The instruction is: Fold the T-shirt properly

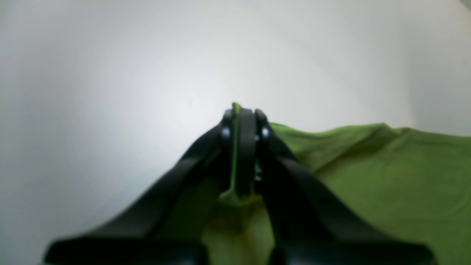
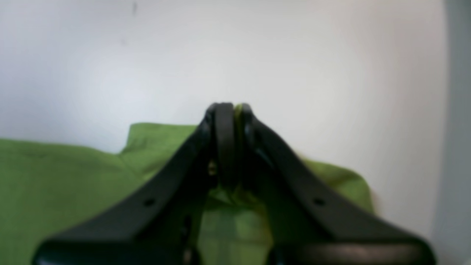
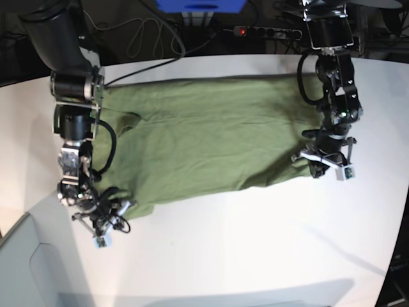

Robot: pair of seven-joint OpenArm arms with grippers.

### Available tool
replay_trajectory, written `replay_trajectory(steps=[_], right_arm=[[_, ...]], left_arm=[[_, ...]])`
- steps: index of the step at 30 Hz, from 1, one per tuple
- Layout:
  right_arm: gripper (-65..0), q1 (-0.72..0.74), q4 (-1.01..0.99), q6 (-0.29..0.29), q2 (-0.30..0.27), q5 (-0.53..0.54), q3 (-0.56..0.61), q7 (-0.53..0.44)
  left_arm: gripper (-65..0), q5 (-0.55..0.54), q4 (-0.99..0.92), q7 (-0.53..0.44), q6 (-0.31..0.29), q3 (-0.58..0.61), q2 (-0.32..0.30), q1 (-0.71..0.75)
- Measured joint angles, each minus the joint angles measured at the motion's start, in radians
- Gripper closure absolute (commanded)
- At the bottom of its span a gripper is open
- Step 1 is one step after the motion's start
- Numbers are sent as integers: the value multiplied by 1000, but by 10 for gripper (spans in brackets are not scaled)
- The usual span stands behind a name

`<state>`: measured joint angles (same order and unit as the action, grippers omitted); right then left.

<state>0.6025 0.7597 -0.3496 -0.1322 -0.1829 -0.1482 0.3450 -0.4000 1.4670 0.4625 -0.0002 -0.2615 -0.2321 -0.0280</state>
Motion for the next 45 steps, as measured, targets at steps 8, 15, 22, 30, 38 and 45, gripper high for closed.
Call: replay_trajectory(steps=[8, 15, 22, 30, 38, 45], right_arm=[[0, -156, 270, 0, 0, 3, -1, 91], [0, -298, 449, 0, 0, 1, -2, 109], [0, -385, 579, 0, -1, 7, -3, 105], [0, -438, 632, 0, -1, 4, -4, 101], [0, -472, 633, 0, -2, 7, -64, 100], [0, -497, 634, 0, -1, 7, -63, 99]], left_arm=[[0, 0, 7, 1, 0, -2, 0, 4], [0, 0, 68, 0, 3, -4, 0, 11], [0, 0, 122, 5, 3, -4, 0, 11], [0, 0, 112, 2, 0, -52, 0, 20], [0, -1, 112, 1, 0, -66, 1, 66], [0, 0, 118, -3, 0, -81, 35, 93]])
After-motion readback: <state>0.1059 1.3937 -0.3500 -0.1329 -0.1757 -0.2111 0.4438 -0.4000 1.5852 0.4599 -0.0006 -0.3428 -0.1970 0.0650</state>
